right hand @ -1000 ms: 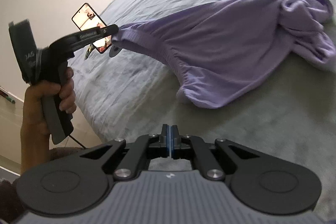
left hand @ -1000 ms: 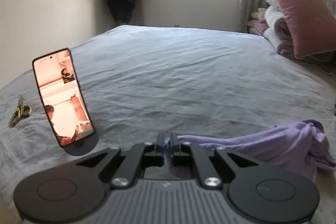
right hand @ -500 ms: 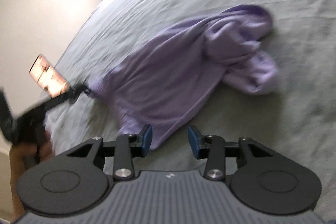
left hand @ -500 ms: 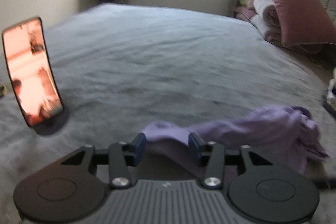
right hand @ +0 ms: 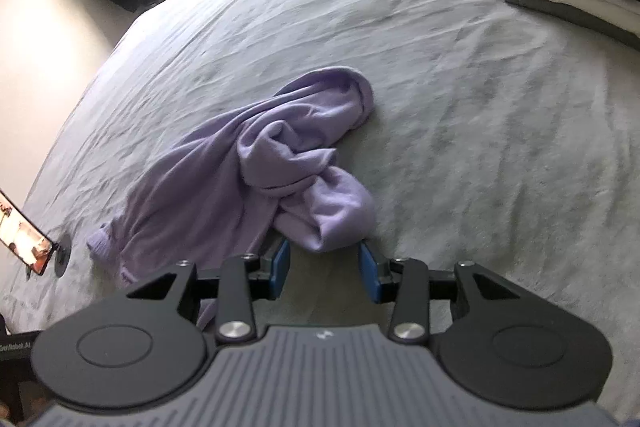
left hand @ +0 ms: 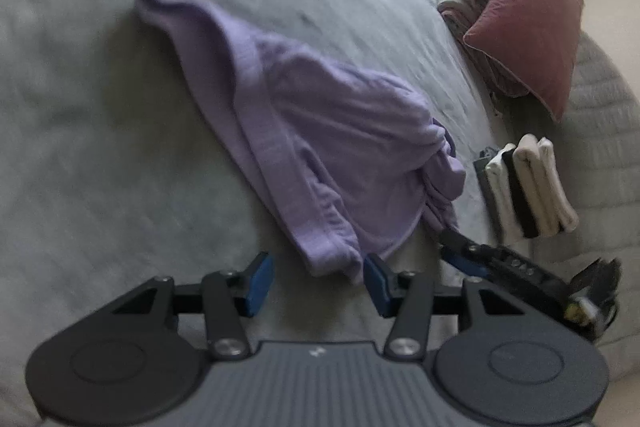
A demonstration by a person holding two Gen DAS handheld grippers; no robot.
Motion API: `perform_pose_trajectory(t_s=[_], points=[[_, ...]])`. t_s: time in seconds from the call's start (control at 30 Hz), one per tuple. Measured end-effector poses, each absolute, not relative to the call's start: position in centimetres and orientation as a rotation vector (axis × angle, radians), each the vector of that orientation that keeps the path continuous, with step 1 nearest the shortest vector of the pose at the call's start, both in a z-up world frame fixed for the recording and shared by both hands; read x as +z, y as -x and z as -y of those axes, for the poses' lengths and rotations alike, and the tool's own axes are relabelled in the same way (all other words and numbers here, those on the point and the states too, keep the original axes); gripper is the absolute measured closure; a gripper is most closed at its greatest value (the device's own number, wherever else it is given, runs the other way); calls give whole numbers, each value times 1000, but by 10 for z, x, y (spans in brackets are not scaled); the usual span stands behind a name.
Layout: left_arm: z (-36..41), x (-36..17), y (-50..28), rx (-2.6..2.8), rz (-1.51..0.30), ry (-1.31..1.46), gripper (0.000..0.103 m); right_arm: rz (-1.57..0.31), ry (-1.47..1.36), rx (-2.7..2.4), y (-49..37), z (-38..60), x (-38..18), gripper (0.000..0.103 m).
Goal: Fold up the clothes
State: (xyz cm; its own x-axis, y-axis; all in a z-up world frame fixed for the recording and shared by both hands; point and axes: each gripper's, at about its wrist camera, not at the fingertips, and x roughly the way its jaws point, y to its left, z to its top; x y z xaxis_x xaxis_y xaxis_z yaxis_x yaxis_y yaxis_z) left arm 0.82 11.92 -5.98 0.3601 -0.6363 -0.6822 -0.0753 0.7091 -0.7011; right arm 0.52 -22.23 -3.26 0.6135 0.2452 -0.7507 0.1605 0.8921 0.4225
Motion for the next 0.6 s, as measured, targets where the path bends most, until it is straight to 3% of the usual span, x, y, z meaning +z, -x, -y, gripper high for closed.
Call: perform_pose_trajectory(t_s=[0.17, 0.23, 0.27, 0.3, 0.37, 0.6], points=[[-116, -69, -7, -361, -1161, 853, 57, -909, -500, 33, -10, 222, -38, 61], [-110, -68, -7, -342, -1158, 819, 80, -893, -492, 28, -12, 221, -38, 61], [-108, -67, -7, -332, -1153, 806, 80, -881, -478, 21, -12, 220, -38, 63], [-106, -66, -6, -321, -1148, 795, 81, -867, -458, 11, -12, 220, -37, 76], [-105, -56, -2, -299, -1111, 734, 82, -838, -418, -9, -11, 219, -36, 88], [-122, -20, 13, -275, -998, 575, 83, -692, -278, -131, 2, 229, -14, 92]])
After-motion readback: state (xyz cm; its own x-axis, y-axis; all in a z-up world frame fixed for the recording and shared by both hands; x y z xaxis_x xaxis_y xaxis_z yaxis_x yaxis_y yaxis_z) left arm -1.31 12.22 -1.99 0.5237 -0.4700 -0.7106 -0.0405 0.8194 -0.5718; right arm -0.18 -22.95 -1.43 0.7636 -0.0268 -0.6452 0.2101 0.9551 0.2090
